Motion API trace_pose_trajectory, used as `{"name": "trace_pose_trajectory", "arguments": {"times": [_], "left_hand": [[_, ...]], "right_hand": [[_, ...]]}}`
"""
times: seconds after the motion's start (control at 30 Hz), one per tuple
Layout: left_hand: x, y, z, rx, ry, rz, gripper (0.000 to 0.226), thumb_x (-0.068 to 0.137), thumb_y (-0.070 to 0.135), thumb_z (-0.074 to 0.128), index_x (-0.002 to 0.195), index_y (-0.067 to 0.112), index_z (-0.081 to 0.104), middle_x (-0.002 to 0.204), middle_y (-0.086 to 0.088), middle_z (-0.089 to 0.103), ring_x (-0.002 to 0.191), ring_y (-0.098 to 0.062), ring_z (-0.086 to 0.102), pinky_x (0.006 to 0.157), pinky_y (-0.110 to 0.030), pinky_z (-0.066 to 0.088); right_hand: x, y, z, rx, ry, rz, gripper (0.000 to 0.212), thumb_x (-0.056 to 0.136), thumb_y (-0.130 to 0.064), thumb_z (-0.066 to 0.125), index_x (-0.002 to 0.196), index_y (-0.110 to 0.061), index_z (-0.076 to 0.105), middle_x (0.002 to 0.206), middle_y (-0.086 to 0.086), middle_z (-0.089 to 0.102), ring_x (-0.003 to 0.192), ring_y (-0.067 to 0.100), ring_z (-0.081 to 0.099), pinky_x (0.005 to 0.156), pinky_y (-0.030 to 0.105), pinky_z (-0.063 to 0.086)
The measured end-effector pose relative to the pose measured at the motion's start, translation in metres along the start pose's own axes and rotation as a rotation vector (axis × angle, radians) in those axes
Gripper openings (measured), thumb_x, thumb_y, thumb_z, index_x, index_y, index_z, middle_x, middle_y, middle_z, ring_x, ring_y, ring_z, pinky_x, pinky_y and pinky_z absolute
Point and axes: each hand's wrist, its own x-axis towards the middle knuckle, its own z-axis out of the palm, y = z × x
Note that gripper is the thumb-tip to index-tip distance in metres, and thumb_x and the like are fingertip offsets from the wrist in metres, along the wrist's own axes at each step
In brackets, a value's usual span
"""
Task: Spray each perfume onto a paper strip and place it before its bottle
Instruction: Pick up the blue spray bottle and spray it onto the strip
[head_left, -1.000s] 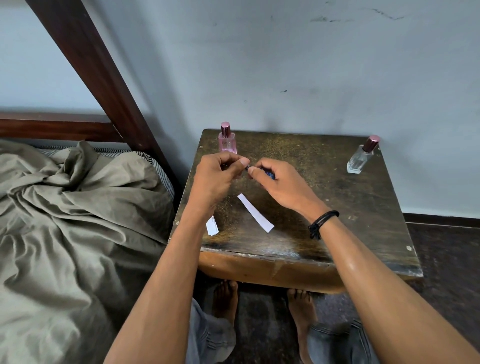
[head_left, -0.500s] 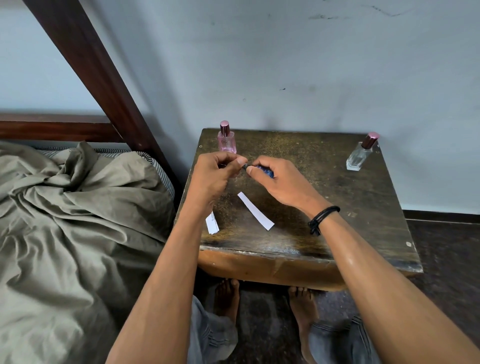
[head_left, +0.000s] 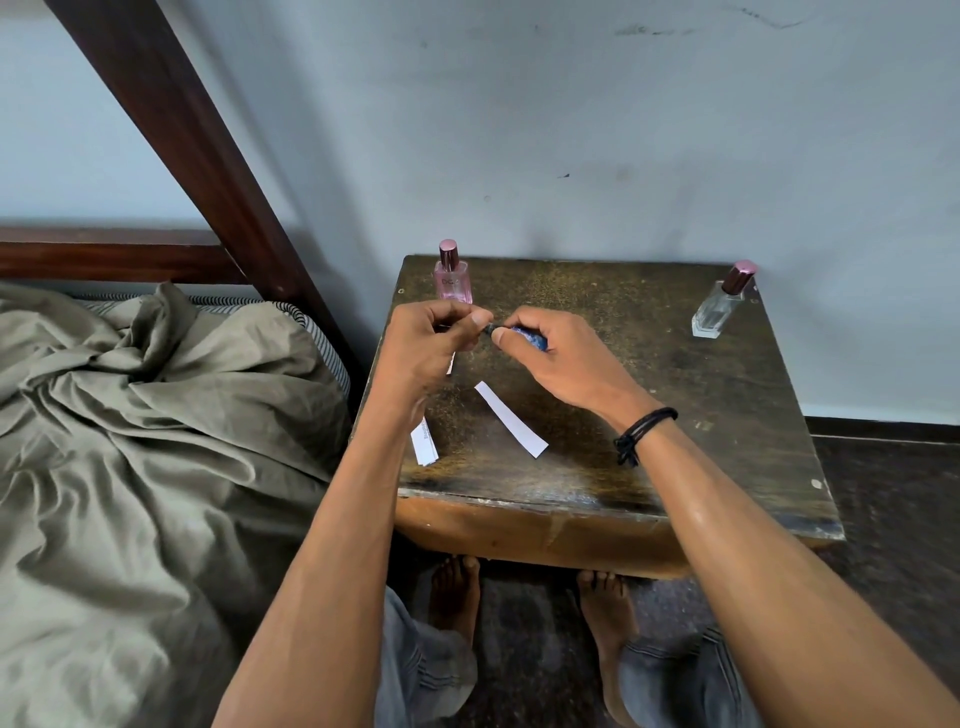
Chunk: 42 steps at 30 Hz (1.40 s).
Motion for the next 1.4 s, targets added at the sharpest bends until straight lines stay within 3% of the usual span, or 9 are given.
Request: {"name": "trace_pose_trajectory", "arguments": {"times": [0.23, 0.33, 0.43, 0.57, 0.7, 0.9, 1.07, 1.4], "left_hand": [[0.001, 0.001, -0.004, 0.028, -0.041, -0.01, 0.005, 0.09, 0.016, 0.073, 0.09, 0.014, 0.078, 0.086, -0.015, 0.073, 0.074, -0.014, 0.06, 0.076, -0.03, 0.054], [0.009, -0.005, -0.038, -0.022, 0.201, -0.016, 0.011, 0.091, 0.008, 0.07, 0.085, 0.015, 0.076, 0.075, -0.004, 0.07, 0.066, -0.009, 0.055, 0.07, -0.025, 0.047], [0.012, -0.013, -0.075, -0.1, 0.311, -0.012, 0.013, 0.09, 0.012, 0.072, 0.08, 0.019, 0.075, 0.068, 0.003, 0.068, 0.062, -0.005, 0.054, 0.075, -0.025, 0.048], [0.012, -0.014, -0.058, 0.052, 0.208, 0.022, 0.01, 0.087, 0.023, 0.076, 0.078, 0.02, 0.078, 0.065, 0.001, 0.068, 0.064, -0.011, 0.055, 0.07, -0.029, 0.049], [0.013, -0.016, -0.054, 0.168, 0.164, 0.024, 0.005, 0.087, 0.024, 0.077, 0.084, 0.021, 0.08, 0.075, -0.002, 0.075, 0.064, -0.006, 0.059, 0.069, -0.024, 0.05], [0.008, -0.009, -0.048, 0.477, -0.02, 0.038, 0.004, 0.084, 0.022, 0.08, 0.088, 0.021, 0.08, 0.077, 0.016, 0.072, 0.077, -0.003, 0.066, 0.079, -0.023, 0.052], [0.004, -0.009, -0.041, 0.756, -0.223, 0.037, 0.009, 0.078, 0.026, 0.084, 0.086, 0.029, 0.08, 0.075, 0.023, 0.063, 0.075, 0.002, 0.057, 0.073, -0.024, 0.041], [0.0, -0.008, -0.032, 0.838, -0.318, -0.009, 0.017, 0.076, 0.024, 0.086, 0.078, 0.037, 0.074, 0.084, 0.012, 0.07, 0.087, -0.012, 0.067, 0.085, -0.036, 0.055]], "right_hand": [[-0.003, -0.008, -0.003, -0.006, -0.038, 0.002, 0.021, 0.101, -0.041, 0.057, 0.089, -0.026, 0.066, 0.068, -0.008, 0.055, 0.055, 0.007, 0.043, 0.057, 0.028, 0.033], [-0.008, 0.0, -0.022, 0.024, 0.036, 0.057, 0.024, 0.102, -0.033, 0.058, 0.095, -0.014, 0.071, 0.066, -0.011, 0.053, 0.05, -0.001, 0.039, 0.053, 0.015, 0.03], [-0.011, 0.016, -0.042, 0.167, 0.195, 0.123, 0.021, 0.099, -0.029, 0.064, 0.088, -0.014, 0.073, 0.06, -0.014, 0.053, 0.051, 0.007, 0.04, 0.055, 0.022, 0.034], [-0.009, 0.01, -0.026, 0.109, 0.097, 0.13, 0.021, 0.099, -0.03, 0.061, 0.086, -0.017, 0.072, 0.051, -0.016, 0.05, 0.045, 0.002, 0.037, 0.05, 0.02, 0.029], [-0.005, 0.008, -0.018, 0.028, 0.023, 0.117, 0.024, 0.101, -0.035, 0.058, 0.094, -0.018, 0.073, 0.058, -0.012, 0.051, 0.046, -0.001, 0.043, 0.053, 0.025, 0.026], [-0.003, 0.016, -0.014, -0.061, -0.022, 0.112, 0.019, 0.1, -0.044, 0.058, 0.09, -0.031, 0.068, 0.063, -0.009, 0.053, 0.053, 0.01, 0.043, 0.056, 0.029, 0.031], [-0.004, 0.015, -0.014, -0.105, -0.024, 0.11, 0.02, 0.098, -0.044, 0.059, 0.089, -0.029, 0.068, 0.067, -0.008, 0.058, 0.057, 0.012, 0.049, 0.057, 0.03, 0.035], [-0.006, 0.011, -0.015, -0.084, -0.052, 0.118, 0.02, 0.1, -0.044, 0.056, 0.092, -0.03, 0.067, 0.065, -0.008, 0.057, 0.057, 0.012, 0.05, 0.058, 0.031, 0.036]]}}
